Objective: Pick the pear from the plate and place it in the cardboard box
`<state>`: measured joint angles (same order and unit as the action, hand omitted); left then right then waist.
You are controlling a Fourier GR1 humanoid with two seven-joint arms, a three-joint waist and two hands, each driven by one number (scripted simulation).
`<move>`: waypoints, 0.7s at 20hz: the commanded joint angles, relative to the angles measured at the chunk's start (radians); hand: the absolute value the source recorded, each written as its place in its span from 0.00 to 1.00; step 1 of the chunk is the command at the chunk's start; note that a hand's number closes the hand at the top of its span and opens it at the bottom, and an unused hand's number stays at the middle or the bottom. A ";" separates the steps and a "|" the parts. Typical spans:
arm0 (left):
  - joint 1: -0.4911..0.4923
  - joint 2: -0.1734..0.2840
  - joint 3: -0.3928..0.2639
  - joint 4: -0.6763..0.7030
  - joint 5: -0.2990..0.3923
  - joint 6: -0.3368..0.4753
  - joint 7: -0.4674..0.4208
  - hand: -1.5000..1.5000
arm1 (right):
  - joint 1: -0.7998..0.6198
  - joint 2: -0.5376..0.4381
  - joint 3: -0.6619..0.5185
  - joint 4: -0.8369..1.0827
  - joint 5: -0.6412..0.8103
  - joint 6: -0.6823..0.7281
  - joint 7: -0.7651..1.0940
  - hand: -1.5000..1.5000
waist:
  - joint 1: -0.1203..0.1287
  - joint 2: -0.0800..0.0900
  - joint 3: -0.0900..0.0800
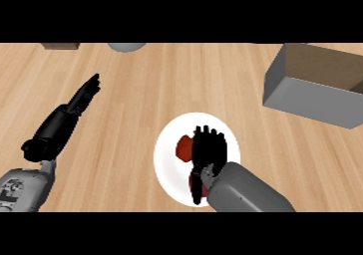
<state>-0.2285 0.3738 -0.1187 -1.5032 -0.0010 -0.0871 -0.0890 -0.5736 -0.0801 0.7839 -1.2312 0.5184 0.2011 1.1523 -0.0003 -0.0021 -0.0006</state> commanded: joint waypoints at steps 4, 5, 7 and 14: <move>0.040 -0.037 -0.011 -0.063 -0.041 -0.001 0.014 0.50 | 0.057 0.025 0.005 0.036 0.086 0.057 -0.009 1.00 | 0.004 0.001 0.001; -0.002 -0.057 -0.010 -0.034 -0.046 0.009 0.030 0.50 | 0.071 0.042 0.036 0.039 0.119 0.033 -0.037 1.00 | 0.001 0.002 0.001; -0.016 -0.035 0.028 -0.039 -0.026 -0.016 0.062 0.50 | 0.046 -0.004 -0.004 0.058 0.167 0.011 -0.116 1.00 | 0.002 0.002 0.001; 0.028 -0.025 0.069 0.028 -0.026 -0.070 -0.039 0.50 | 0.061 0.006 0.017 0.004 0.289 0.017 -0.140 1.00 | 0.001 0.002 0.000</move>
<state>-0.2146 0.3474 -0.0767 -1.5323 -0.0292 -0.1291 -0.0732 -0.5111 -0.0785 0.7922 -1.2355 0.7226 0.2224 0.9929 0.0012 -0.0065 -0.0008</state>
